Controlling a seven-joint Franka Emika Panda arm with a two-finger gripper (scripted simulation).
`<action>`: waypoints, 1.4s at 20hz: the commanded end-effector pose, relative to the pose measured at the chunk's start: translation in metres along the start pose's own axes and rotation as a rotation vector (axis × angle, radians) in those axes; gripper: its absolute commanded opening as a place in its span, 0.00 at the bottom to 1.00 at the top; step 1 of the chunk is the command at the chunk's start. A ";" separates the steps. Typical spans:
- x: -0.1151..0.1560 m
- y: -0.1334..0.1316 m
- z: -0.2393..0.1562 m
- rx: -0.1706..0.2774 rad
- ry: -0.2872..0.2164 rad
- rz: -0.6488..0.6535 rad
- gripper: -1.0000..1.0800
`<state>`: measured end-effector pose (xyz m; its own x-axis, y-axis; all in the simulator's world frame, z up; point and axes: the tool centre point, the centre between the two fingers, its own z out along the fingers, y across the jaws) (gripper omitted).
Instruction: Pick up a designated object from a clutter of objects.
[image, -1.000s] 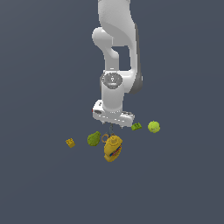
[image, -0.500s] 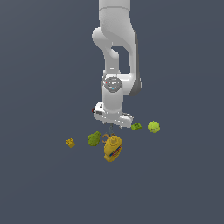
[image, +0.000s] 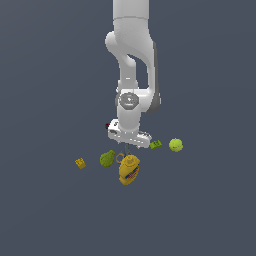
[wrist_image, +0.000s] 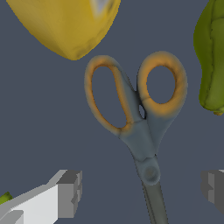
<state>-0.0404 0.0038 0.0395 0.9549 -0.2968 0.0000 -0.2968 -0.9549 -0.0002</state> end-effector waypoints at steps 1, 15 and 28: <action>-0.001 0.000 0.012 0.000 0.000 0.001 0.96; 0.000 0.000 0.032 0.000 0.000 0.001 0.00; 0.002 -0.003 0.017 0.000 0.000 0.003 0.00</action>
<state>-0.0395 0.0051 0.0172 0.9539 -0.3002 -0.0012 -0.3002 -0.9539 0.0007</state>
